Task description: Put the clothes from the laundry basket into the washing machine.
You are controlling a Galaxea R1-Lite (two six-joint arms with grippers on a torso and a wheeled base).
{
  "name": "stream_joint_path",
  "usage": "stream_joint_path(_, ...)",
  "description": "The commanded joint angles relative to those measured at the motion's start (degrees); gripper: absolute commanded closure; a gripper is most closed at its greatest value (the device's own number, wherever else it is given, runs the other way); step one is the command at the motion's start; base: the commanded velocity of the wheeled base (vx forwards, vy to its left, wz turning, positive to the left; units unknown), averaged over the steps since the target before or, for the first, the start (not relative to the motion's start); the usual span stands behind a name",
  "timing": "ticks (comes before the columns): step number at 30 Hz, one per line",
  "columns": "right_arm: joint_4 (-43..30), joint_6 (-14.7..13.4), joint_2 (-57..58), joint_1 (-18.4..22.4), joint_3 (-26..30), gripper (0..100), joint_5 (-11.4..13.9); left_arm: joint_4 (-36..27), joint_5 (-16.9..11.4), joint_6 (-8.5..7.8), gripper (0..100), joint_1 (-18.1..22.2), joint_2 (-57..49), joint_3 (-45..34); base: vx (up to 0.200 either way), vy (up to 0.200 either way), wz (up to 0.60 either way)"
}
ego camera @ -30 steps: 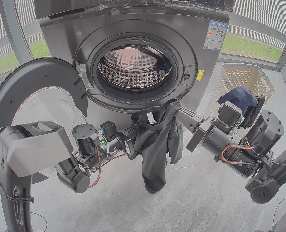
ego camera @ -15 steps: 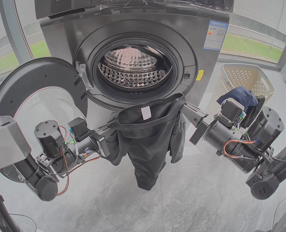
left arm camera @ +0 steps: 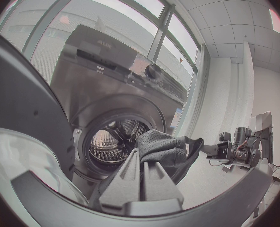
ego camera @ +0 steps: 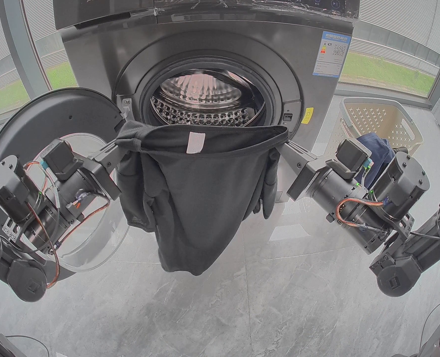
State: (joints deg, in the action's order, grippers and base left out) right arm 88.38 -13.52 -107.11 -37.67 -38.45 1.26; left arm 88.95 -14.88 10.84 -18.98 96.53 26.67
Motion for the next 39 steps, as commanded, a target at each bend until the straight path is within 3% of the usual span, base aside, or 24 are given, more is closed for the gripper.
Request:
stream_joint_path(1, 0.0, 0.5, -0.4, 0.8, -1.0, 100, 0.0, 0.2, 0.1, -0.03, 100, 1.1, -2.7, 1.5, 0.0, 0.0, 0.0)
stream_joint_path(12, -0.1, 1.6, 2.0, 1.5, -2.8, 100, -1.0, 0.2, 0.0, -0.38, 100, 1.1, -2.7, 0.7, 0.0, 0.0, 0.0)
stream_joint_path(18, -0.1, 1.7, 2.6, 1.5, -3.7, 100, -1.1, 0.2, 0.0, -3.02, 100, 1.2, -1.2, -0.7, 0.0, 0.0, 0.0)
stream_joint_path(20, -0.1, 1.7, 3.1, 1.6, -3.7, 100, -1.1, 0.1, 0.1, -3.19, 100, 1.5, -0.7, -0.1, 0.0, 0.0, 0.0)
stream_joint_path(29, -0.4, 2.0, 4.0, 3.1, -3.7, 100, -1.0, 0.1, 1.0, -3.1, 100, 4.5, 0.2, 1.3, 0.0, 0.0, 0.0)
stream_joint_path(39, -0.4, 2.0, 4.0, 3.1, -3.7, 100, -1.0, 0.2, 1.0, -3.19, 100, 4.4, 0.2, 1.5, 0.0, 0.0, 0.0)
